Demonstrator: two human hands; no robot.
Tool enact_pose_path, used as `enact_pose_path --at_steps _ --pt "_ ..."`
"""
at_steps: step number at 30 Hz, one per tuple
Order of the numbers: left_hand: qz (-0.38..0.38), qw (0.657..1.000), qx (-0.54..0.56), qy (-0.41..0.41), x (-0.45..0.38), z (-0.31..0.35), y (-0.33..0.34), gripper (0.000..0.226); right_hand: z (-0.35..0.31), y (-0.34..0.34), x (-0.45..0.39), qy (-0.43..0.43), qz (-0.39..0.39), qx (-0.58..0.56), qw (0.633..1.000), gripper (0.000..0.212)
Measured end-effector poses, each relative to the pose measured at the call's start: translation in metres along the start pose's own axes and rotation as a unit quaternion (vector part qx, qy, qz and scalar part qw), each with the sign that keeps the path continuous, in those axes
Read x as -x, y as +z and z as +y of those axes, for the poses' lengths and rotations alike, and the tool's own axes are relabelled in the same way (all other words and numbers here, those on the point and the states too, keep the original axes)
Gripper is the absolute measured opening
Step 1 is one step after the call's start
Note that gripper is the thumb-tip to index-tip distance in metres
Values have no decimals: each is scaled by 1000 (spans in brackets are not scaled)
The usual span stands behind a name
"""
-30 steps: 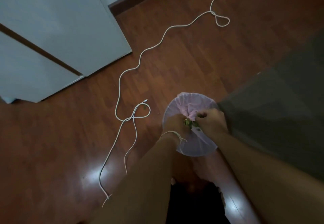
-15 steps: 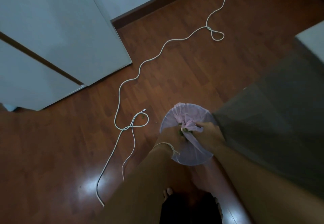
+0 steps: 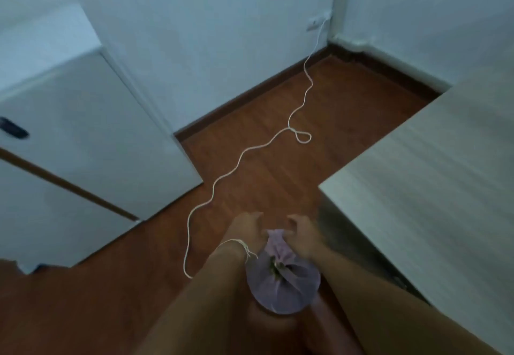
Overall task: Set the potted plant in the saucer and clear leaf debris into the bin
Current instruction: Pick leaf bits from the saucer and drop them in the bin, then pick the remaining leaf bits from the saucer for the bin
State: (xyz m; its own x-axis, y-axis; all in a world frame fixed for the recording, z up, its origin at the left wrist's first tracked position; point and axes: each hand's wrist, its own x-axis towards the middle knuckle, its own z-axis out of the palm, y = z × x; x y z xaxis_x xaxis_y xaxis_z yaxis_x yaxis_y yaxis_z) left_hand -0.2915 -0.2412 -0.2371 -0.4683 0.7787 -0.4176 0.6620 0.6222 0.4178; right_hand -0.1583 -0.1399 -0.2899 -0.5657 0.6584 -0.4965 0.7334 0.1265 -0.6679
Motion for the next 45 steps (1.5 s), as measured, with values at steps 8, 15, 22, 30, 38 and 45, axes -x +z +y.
enact_pose_path --at_steps 8,15,22,30,38,45 --pt "69 993 -80 50 53 95 -148 50 -91 -147 99 -160 84 30 983 41" --pt "88 984 -60 140 62 212 -182 42 -44 -296 184 -125 253 -10 959 40" --pt "-48 965 -25 255 60 350 -112 43 73 -357 285 -5 313 -28 949 36" --pt "-261 871 -104 402 121 466 37 41 188 -363 400 186 278 -15 942 22" --pt "-301 790 -261 467 180 486 148 30 240 -343 421 209 125 125 962 16" --pt "-251 804 -302 446 189 493 164 33 246 -337 397 164 70 181 967 48"
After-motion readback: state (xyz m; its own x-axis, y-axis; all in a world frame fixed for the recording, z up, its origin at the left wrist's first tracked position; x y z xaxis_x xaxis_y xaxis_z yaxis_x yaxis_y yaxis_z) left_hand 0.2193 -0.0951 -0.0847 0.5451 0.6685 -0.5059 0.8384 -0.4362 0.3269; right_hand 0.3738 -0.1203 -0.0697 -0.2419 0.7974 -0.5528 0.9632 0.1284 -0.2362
